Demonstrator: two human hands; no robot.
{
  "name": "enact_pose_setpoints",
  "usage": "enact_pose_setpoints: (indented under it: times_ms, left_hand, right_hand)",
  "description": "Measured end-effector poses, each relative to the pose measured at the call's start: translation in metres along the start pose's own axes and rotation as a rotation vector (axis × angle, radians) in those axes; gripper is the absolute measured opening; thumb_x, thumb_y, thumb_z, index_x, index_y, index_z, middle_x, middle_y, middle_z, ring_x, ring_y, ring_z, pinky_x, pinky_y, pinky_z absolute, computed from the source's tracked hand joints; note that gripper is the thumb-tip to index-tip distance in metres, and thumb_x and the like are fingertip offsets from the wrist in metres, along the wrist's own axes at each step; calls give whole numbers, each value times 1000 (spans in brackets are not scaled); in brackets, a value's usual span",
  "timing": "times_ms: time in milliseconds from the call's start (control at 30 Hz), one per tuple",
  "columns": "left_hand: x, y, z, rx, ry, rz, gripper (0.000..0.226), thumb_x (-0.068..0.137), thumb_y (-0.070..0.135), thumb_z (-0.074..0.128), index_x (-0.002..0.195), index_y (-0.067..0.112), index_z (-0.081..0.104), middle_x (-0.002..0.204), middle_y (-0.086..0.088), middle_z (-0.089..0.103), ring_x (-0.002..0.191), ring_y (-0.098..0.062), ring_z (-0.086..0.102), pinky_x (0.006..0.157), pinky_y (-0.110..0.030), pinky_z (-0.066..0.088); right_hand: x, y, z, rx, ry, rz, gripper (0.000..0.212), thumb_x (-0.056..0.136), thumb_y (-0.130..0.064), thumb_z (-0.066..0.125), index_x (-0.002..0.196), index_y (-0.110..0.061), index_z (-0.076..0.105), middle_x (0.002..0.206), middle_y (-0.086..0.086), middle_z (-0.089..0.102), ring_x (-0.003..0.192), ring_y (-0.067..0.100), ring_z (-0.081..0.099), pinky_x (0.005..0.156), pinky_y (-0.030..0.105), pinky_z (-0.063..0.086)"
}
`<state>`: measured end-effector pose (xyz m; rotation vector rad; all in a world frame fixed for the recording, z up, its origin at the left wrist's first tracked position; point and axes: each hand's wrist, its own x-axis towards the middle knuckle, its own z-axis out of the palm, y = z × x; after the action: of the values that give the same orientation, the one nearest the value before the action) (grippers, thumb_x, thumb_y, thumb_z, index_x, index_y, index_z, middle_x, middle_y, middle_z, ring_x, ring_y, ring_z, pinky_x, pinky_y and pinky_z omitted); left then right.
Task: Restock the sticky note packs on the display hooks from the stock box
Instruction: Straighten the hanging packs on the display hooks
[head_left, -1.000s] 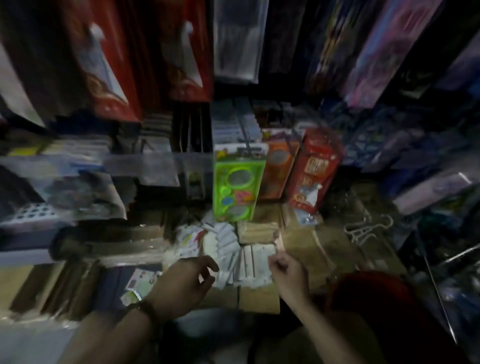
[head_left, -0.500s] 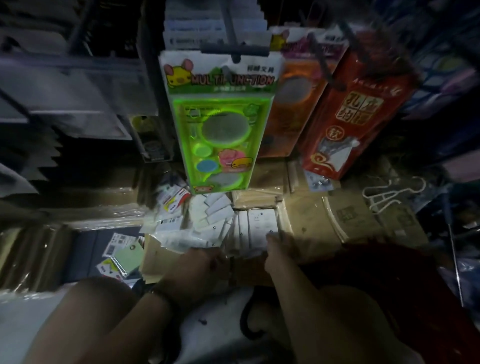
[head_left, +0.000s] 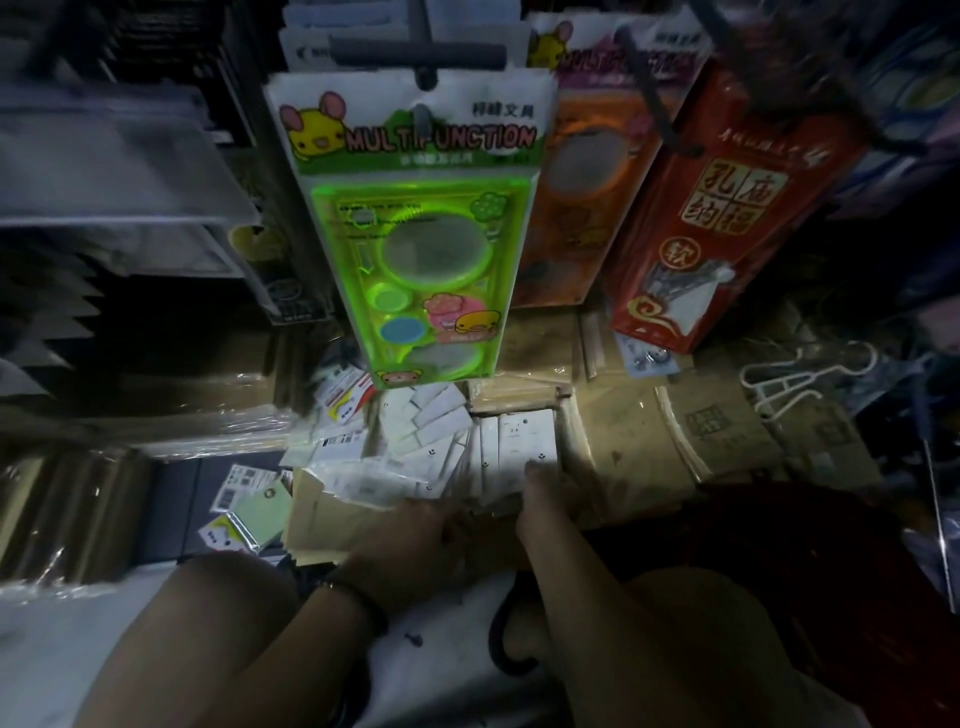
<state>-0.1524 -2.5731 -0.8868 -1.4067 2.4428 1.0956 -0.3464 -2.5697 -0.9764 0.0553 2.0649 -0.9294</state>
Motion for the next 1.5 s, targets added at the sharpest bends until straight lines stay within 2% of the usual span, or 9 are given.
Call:
enact_pose_setpoints:
  times_ms: [67, 200, 367, 500, 833, 1067, 1233, 1367, 1500]
  left_hand:
    - [0, -2, -3, -62, -8, 4, 33, 85, 54, 47, 107, 41, 67, 98, 8, 78, 91, -17, 74, 79, -43, 60]
    - [-5, 11, -17, -107, 32, -37, 21, 91, 37, 61, 105, 30, 76, 99, 3, 79, 94, -19, 73, 83, -39, 59]
    - [-15, 21, -22, -193, 43, 7, 10, 94, 26, 67, 90, 35, 70, 91, 7, 78, 86, -15, 71, 80, -37, 57]
    - [-28, 28, -18, -206, 75, -7, 21, 92, 28, 67, 80, 44, 61, 91, 7, 78, 86, -16, 73, 81, -37, 59]
    - [-38, -5, -21, -188, 62, -55, 40, 76, 53, 54, 104, 33, 74, 101, 7, 78, 92, -14, 73, 84, -38, 61]
    - [-36, 4, -28, -396, 220, -157, 47, 95, 46, 70, 136, 27, 58, 127, -3, 64, 110, -20, 67, 93, -32, 51]
    - [-54, 33, -27, -828, 249, -185, 79, 73, 87, 70, 138, 47, 51, 134, 2, 64, 102, -13, 74, 96, -45, 60]
    - [-103, 77, -53, -1159, 139, -27, 45, 95, 32, 78, 134, 33, 56, 100, 15, 81, 91, -2, 77, 75, -24, 62]
    - [-132, 99, -62, -1335, 104, 72, 75, 78, 31, 94, 139, 23, 52, 118, -14, 72, 105, -34, 74, 86, -48, 63]
  right_hand:
    - [-18, -3, -12, -172, 69, -144, 40, 111, -20, 47, 151, -16, 46, 155, 13, 47, 142, 28, 48, 110, 37, 45]
    - [-20, -6, -34, 323, 47, -26, 39, 109, -16, 53, 146, -4, 51, 142, 19, 61, 124, 36, 63, 85, 33, 53]
    - [-48, -13, -50, 591, 150, -96, 17, 98, -15, 74, 114, -19, 67, 109, 5, 72, 97, 33, 72, 82, 57, 65]
    - [-46, -13, -52, 604, 80, -14, 16, 95, -16, 76, 109, -16, 67, 114, 13, 72, 93, 37, 73, 58, 39, 65]
    - [-37, 11, -7, 591, -163, 190, 46, 94, -3, 71, 134, -19, 56, 132, 16, 59, 114, 41, 63, 73, 53, 67]
    - [-94, -4, -14, 649, -117, -25, 31, 99, -2, 65, 125, -18, 66, 118, 12, 70, 101, 35, 72, 55, 38, 64]
    - [-165, 14, -46, 383, -69, -476, 32, 80, -30, 72, 111, -35, 76, 105, -5, 81, 99, 22, 78, 85, 56, 65]
    - [-221, 23, -78, 236, 1, -781, 22, 93, -11, 77, 102, -31, 78, 98, -15, 80, 95, 4, 75, 89, 39, 61]
    - [-266, 22, -95, 126, 4, -992, 24, 90, -20, 72, 106, -37, 77, 100, -9, 77, 95, 8, 74, 82, 44, 62]
